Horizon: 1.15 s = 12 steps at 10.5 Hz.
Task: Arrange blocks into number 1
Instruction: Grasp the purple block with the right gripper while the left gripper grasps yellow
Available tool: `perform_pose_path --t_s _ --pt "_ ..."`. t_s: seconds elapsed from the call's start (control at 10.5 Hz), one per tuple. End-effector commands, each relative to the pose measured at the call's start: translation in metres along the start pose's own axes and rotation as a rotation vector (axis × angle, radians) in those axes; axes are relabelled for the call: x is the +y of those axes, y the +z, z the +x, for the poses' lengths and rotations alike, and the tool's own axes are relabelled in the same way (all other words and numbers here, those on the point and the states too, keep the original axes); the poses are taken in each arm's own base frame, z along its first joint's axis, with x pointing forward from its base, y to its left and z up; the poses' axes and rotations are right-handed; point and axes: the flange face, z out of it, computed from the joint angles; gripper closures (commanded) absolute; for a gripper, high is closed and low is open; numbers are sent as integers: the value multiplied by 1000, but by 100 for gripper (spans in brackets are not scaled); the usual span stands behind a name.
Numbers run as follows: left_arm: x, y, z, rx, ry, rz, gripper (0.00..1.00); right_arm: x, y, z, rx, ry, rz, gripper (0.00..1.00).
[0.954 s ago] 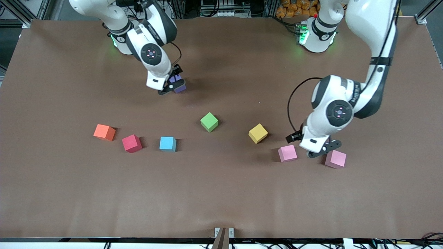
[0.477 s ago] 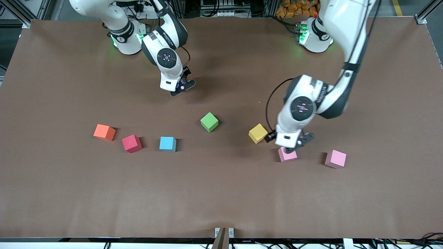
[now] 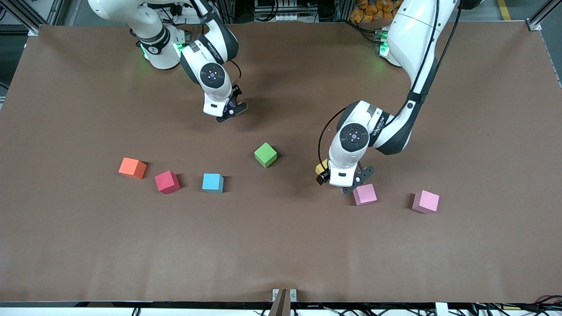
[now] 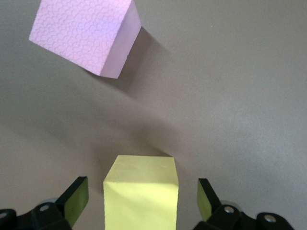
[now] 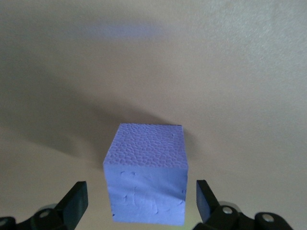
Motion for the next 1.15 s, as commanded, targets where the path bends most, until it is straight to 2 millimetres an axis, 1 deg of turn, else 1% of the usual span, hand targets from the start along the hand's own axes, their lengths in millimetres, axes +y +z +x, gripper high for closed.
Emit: perform_pose_path --t_s 0.0,0.1,0.19,0.29,0.38,0.48,0.57,0.67,0.76,0.86,0.95,1.05 --pt "7 9 -3 13 -15 -4 0 -4 4 1 -1 10 10 34" --pt "7 11 -3 16 -12 -3 0 -1 3 2 -1 19 14 53" --pt "9 12 -9 16 -2 -2 0 0 -1 4 7 27 18 60" --pt "9 13 -10 15 -1 0 0 -1 -8 8 21 58 25 60" --pt "8 21 -12 12 0 10 0 -5 -16 13 37 99 34 60" --pt "10 27 -20 9 13 19 0 -12 -24 17 52 145 42 59" --pt "9 32 -21 7 14 26 0 -21 -34 21 69 205 69 58" --pt "9 33 -22 6 16 28 0 -40 -41 24 79 240 100 56" --pt "9 34 -21 6 14 29 0 -60 -47 25 81 304 149 56" --pt "9 37 -22 5 18 34 0 -85 -49 25 77 342 168 55" --pt "9 38 -22 5 19 34 0 -108 -44 28 75 347 157 54" --pt "9 39 -23 9 26 37 0 -129 -34 34 68 330 142 54"
